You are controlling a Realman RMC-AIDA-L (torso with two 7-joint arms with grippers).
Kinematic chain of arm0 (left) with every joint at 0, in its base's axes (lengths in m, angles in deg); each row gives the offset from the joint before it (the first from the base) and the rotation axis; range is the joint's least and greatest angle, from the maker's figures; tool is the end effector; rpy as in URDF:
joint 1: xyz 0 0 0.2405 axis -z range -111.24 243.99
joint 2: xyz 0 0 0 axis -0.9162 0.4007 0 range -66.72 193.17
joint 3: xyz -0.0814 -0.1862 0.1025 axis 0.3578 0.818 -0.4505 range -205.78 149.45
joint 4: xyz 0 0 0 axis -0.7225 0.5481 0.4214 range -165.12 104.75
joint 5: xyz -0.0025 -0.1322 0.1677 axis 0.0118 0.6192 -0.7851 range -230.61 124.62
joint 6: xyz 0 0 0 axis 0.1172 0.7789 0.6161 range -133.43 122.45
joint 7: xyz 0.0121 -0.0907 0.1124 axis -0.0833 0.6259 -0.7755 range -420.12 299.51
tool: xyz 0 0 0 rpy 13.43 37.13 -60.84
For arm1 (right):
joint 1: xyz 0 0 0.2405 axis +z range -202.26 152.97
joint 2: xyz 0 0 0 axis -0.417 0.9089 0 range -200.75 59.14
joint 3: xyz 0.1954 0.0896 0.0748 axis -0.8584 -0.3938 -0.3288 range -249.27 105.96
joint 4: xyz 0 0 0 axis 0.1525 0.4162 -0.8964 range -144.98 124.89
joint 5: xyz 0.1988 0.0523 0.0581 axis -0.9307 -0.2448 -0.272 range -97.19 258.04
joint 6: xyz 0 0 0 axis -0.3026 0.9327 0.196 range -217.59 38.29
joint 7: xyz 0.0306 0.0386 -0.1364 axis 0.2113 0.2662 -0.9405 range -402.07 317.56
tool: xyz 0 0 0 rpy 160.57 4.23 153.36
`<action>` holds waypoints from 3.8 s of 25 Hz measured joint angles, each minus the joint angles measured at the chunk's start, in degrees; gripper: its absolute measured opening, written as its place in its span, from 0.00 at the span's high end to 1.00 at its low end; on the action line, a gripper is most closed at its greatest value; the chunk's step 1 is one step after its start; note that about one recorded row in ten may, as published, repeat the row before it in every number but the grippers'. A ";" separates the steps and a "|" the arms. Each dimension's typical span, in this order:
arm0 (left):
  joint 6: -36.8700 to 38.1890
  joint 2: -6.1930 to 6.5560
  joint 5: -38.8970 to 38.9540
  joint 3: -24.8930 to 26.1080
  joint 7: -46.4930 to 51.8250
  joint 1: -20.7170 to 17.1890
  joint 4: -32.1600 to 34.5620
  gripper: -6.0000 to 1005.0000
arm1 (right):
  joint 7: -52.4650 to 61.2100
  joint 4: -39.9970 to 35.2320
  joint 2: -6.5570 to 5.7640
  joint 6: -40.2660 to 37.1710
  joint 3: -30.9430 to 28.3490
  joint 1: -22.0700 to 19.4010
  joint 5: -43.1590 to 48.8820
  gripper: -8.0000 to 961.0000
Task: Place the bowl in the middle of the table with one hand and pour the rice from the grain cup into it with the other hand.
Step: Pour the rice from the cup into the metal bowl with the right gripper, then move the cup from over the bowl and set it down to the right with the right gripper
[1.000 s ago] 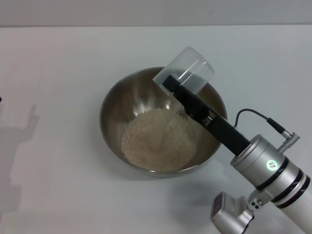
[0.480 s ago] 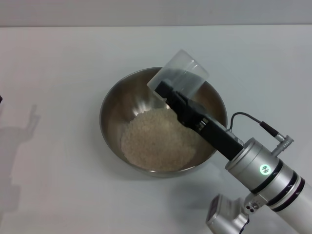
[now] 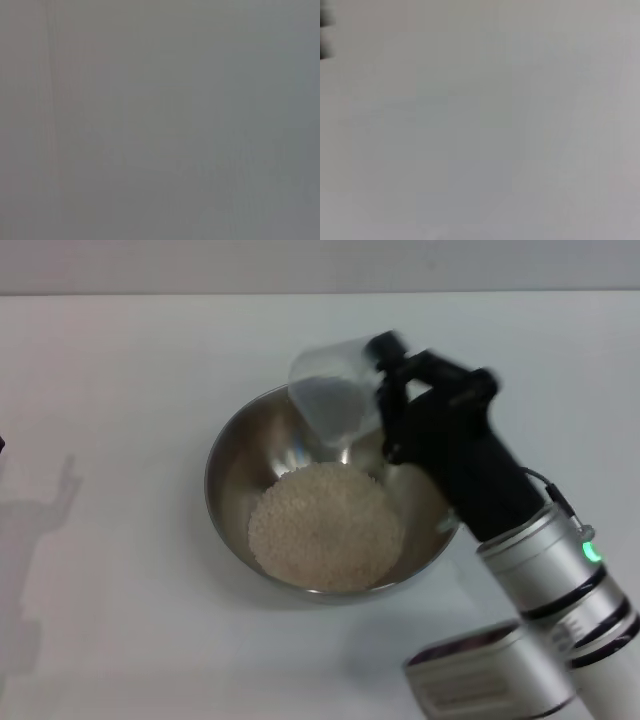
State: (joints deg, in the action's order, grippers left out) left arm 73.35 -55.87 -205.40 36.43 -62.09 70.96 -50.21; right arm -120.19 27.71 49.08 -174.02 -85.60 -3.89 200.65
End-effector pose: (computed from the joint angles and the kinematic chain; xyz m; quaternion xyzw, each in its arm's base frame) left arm -0.3286 0.2369 0.0170 -0.6585 -0.1560 -0.2860 0.6784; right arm 0.1598 0.2407 -0.0803 -0.6638 -0.3231 0.1552 0.6564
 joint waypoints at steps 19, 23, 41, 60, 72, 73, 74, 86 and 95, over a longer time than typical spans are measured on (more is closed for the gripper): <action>-0.45 0.00 0.00 -0.52 0.03 0.22 -0.01 0.17 | 67.96 -17.19 -0.13 -3.58 -11.92 -2.51 -8.38 0.98; -0.45 0.00 0.00 -0.68 0.03 0.31 -0.01 0.17 | 68.37 -19.44 -0.21 2.64 -12.52 -1.90 -12.17 0.98; -0.44 0.00 0.00 -0.71 0.03 0.44 -0.01 0.17 | 68.72 -22.72 -0.30 18.88 -7.52 4.97 -13.33 0.98; -0.44 0.00 0.00 -0.79 0.03 0.86 -0.01 0.17 | 68.75 -22.73 -0.40 25.02 -6.25 7.11 -10.71 0.98; -0.44 0.00 0.00 -1.05 0.03 0.91 -0.01 0.17 | 68.78 -22.07 -0.24 24.62 -5.97 6.34 -10.71 0.83; -0.44 0.00 0.00 -1.05 0.03 0.91 -0.01 0.17 | 68.79 -22.03 -0.24 24.62 -5.55 6.26 -10.71 0.81; -0.44 0.00 0.00 -1.06 0.03 0.92 -0.01 0.17 | 68.79 -21.96 -0.24 24.58 -5.26 6.14 -10.71 0.79; -0.54 0.00 0.00 -1.06 0.03 0.96 0.07 0.17 | 68.80 -20.34 -0.43 21.88 -4.83 2.58 -8.29 0.38; -0.54 0.00 0.02 -1.03 0.03 0.82 0.38 0.17 | 68.80 -19.72 -0.53 14.57 -4.78 -2.39 -5.87 0.38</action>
State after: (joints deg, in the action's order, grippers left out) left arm 72.81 -55.87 -205.38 35.40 -62.06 71.79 -49.84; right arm -51.39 7.99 48.55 -159.45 -90.37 -6.28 194.78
